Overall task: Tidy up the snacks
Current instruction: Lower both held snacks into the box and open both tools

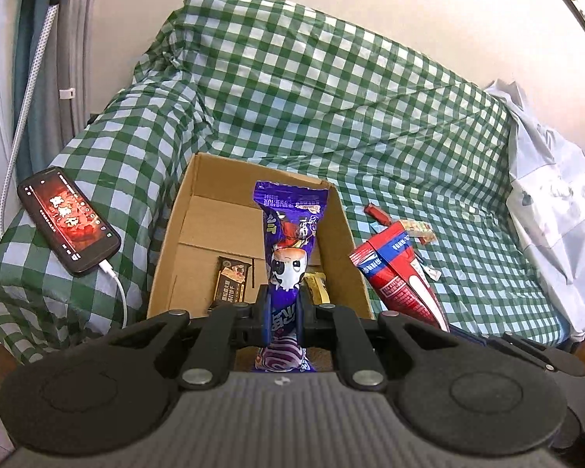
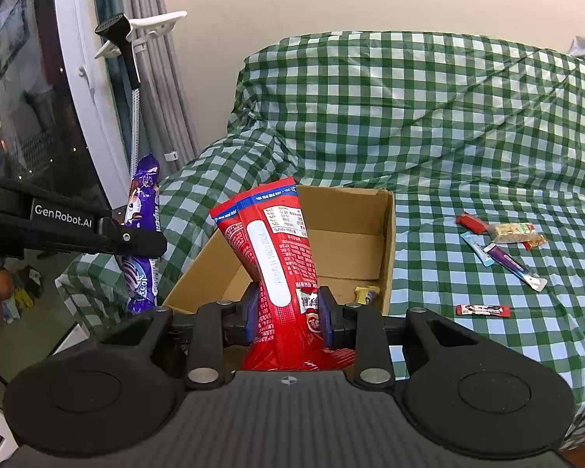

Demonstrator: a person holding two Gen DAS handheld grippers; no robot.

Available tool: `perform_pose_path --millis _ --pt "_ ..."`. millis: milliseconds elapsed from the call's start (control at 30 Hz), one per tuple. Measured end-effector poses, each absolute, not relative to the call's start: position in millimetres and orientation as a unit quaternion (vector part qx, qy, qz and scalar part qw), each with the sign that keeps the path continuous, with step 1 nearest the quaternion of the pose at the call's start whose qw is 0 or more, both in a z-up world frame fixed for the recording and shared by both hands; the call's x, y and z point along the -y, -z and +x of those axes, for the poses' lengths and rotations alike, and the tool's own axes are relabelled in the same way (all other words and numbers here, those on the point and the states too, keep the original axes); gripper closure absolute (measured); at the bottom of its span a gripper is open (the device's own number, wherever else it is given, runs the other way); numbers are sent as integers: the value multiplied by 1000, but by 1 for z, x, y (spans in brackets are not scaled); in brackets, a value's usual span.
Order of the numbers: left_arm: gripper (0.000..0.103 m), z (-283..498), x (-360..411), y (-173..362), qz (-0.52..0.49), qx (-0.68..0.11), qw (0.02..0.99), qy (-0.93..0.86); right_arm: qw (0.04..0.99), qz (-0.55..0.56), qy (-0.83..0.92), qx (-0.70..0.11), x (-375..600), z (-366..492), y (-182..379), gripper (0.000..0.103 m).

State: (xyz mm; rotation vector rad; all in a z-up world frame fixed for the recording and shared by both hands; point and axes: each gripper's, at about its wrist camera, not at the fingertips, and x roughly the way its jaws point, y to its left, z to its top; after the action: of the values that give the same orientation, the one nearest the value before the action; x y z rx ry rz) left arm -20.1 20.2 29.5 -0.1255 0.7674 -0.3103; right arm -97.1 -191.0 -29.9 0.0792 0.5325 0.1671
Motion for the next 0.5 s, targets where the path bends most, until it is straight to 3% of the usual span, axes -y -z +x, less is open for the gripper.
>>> perform_pose_path --millis 500 --pt "91 10 -29 -12 -71 -390 907 145 953 35 -74 -293 184 -69 41 71"
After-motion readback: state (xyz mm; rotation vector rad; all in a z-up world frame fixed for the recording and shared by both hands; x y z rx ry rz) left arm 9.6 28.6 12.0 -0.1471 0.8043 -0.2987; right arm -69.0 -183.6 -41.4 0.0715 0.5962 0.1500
